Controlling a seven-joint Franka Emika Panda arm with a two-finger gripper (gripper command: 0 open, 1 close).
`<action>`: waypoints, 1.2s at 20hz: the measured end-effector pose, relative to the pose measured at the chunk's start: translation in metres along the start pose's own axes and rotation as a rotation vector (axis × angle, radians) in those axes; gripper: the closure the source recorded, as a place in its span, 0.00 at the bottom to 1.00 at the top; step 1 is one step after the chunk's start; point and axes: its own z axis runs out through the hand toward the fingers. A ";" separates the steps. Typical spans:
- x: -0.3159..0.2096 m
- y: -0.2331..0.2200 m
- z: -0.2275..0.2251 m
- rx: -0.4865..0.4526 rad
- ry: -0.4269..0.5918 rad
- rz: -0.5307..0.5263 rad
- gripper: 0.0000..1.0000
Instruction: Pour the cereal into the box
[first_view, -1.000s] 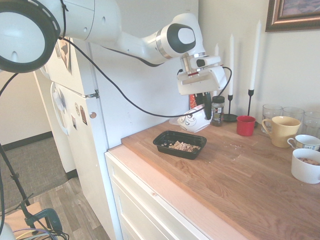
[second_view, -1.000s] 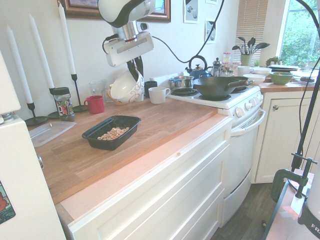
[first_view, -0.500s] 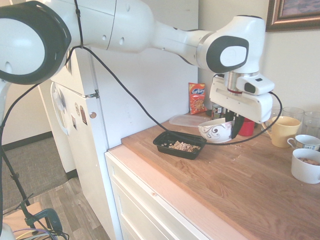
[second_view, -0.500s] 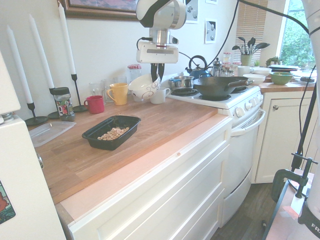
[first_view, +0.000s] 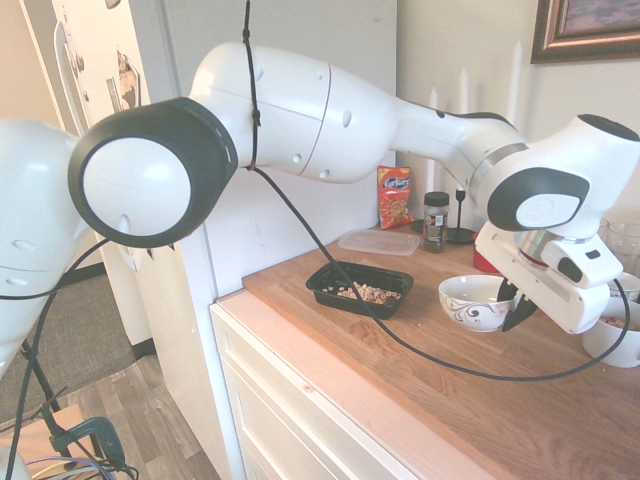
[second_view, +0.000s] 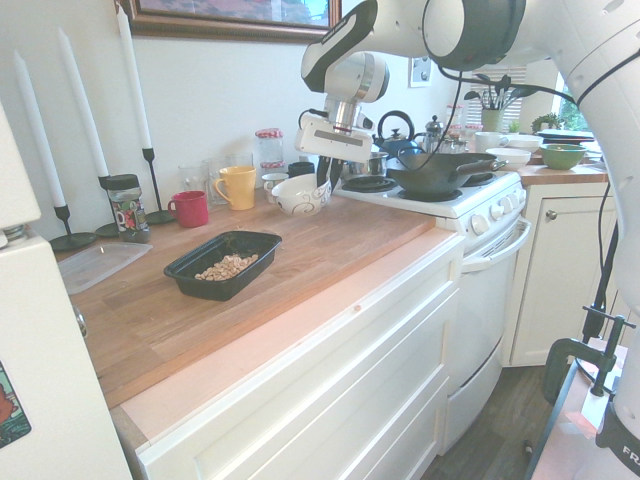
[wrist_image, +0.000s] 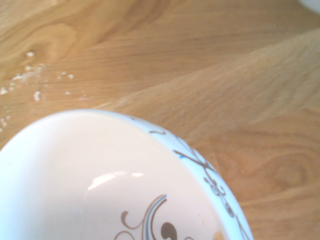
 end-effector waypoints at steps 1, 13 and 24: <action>0.006 0.002 0.010 0.001 -0.009 0.005 1.00; 0.044 0.007 0.043 0.059 -0.076 0.027 0.00; 0.052 0.017 0.032 0.060 -0.060 -0.019 0.00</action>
